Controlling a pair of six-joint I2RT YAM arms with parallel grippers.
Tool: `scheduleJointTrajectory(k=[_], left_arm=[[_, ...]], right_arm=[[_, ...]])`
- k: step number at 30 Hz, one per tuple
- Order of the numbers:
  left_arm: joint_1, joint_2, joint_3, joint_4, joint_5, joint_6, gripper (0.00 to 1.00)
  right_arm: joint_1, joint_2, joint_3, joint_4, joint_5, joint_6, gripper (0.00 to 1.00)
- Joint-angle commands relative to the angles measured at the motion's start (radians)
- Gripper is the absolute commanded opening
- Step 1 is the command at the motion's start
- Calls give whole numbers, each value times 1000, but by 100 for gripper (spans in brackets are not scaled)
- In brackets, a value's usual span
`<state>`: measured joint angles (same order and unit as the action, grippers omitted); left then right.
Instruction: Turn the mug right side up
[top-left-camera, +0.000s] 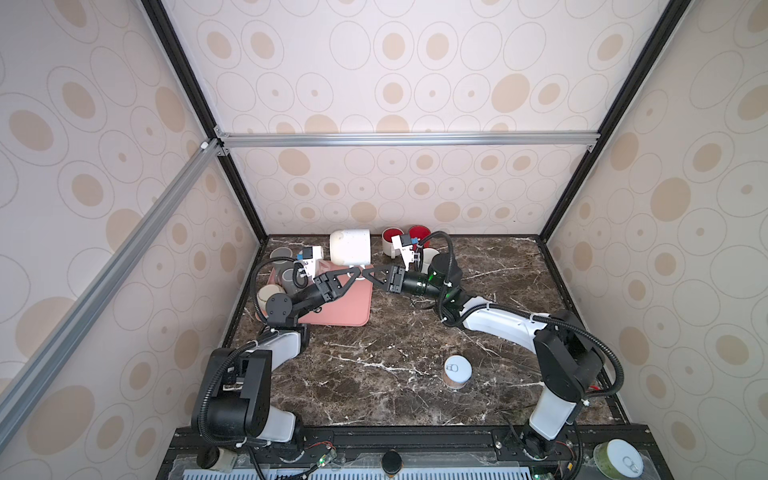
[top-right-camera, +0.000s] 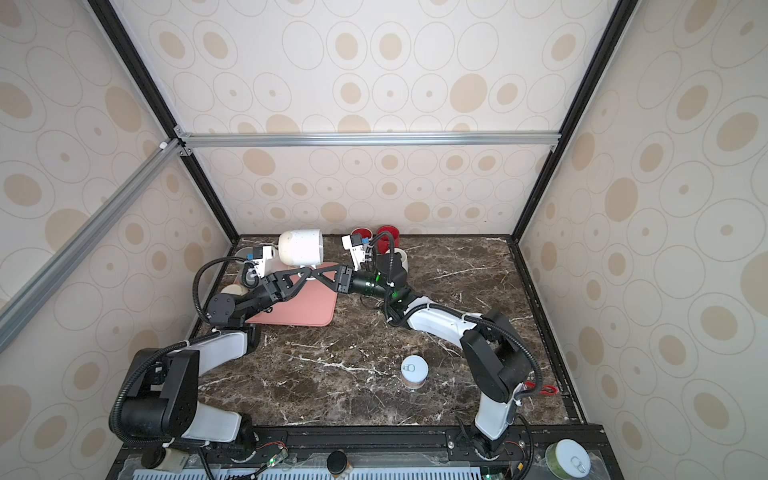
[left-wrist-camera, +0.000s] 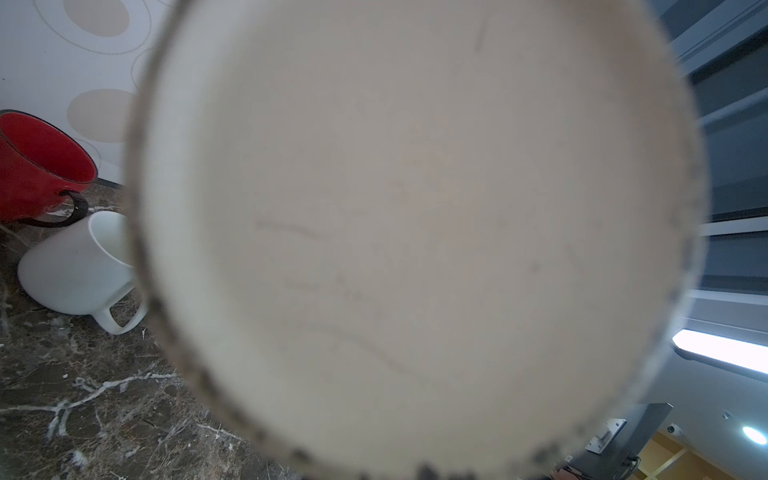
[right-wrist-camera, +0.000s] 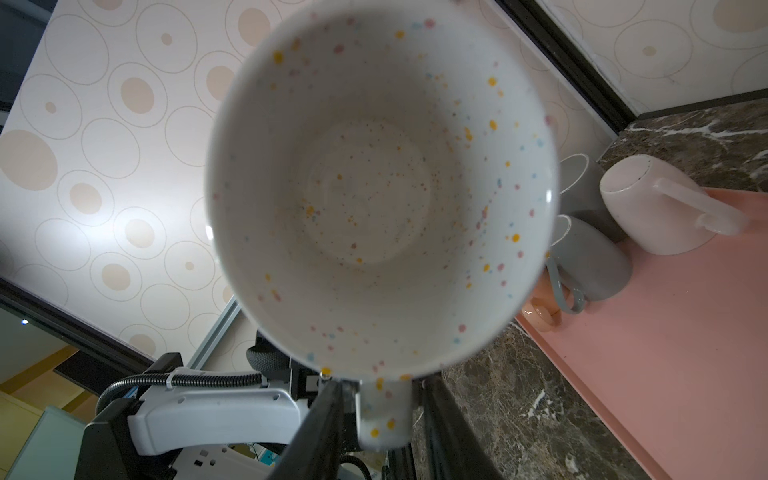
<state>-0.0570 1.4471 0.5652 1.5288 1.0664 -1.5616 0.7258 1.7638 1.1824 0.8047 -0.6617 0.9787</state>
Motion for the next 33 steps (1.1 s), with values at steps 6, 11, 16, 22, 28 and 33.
scheduleJointTrajectory(k=[6, 11, 16, 22, 28, 33], left_arm=[[3, -45, 27, 313, 6, -28, 0], [2, -41, 28, 312, 13, -34, 0], [2, -33, 25, 311, 15, -38, 0], [3, -26, 24, 312, 21, -46, 12], [3, -22, 28, 312, 19, -50, 30], [14, -18, 4, 286, -12, -47, 33]], right_arm=[[10, 40, 44, 55, -21, 44, 28], [10, 53, 52, 79, -27, 63, 21], [10, 65, 55, 111, -26, 87, 8], [10, 40, 37, 99, -10, 60, 0], [10, 17, 24, 104, 7, 43, 0], [10, 1, 2, 128, 30, 42, 0]])
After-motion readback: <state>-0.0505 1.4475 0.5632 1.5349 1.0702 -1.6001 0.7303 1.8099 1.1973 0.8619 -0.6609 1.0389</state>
